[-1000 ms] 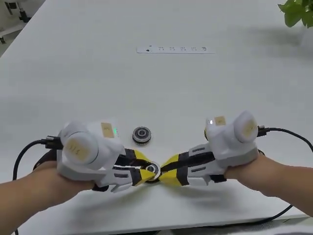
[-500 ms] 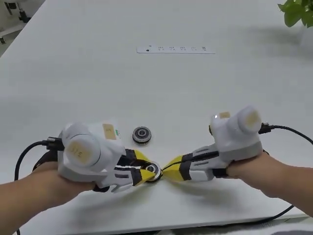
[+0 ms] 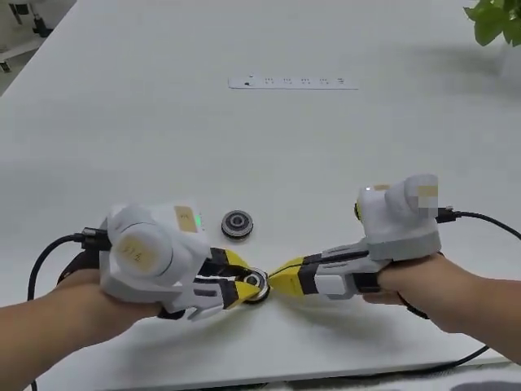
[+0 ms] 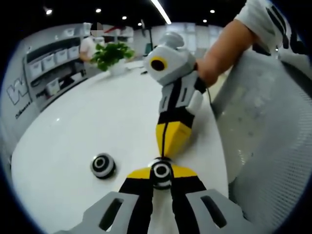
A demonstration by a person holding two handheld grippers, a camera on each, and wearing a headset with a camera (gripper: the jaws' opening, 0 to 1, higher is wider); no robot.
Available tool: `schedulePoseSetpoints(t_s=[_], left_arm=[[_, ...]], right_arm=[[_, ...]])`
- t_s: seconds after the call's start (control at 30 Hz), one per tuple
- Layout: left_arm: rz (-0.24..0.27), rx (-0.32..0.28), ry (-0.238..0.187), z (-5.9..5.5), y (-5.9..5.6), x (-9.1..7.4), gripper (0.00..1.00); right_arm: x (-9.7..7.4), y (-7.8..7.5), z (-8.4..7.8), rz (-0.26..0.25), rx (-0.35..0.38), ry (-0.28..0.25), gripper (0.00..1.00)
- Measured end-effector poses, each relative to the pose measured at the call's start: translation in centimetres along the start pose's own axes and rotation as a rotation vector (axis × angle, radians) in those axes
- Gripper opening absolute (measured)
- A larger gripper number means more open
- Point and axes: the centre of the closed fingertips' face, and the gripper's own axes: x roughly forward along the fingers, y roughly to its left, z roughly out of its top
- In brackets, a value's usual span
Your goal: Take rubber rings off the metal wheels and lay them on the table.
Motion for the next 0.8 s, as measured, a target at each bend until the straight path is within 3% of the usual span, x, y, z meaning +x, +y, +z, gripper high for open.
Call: schedulePoseSetpoints(t_s=[0.4,0.5,0.53,0.6,0.8], left_arm=[[-0.004,-0.001,-0.007,-0.1,0.0,0.2,0.13],[-0.003,0.0,-0.008,-0.1,0.0,0.2,0.13],[-0.003,0.001,-0.008,-0.1,0.0,0.2,0.13],[-0.005,0.0,-0.009,0.0,-0.1,0.1,0.13],[-0.013,-0.004,-0.015,0.0,-0.1,0.1,0.14]], right_arm=[[0.4,0.6,0.2,0.03,-0.006,0.0,0.0],[0.6,1.2,0.5,0.057,-0.003,-0.016,0.0],[0.6,2.1,0.7,0.098,0.006,-0.024,0.0],[0.7,2.1,0.6,0.078,-0.027,-0.011,0.0],[-0.3,0.6,0.9,0.041,-0.011,-0.037,0.0]])
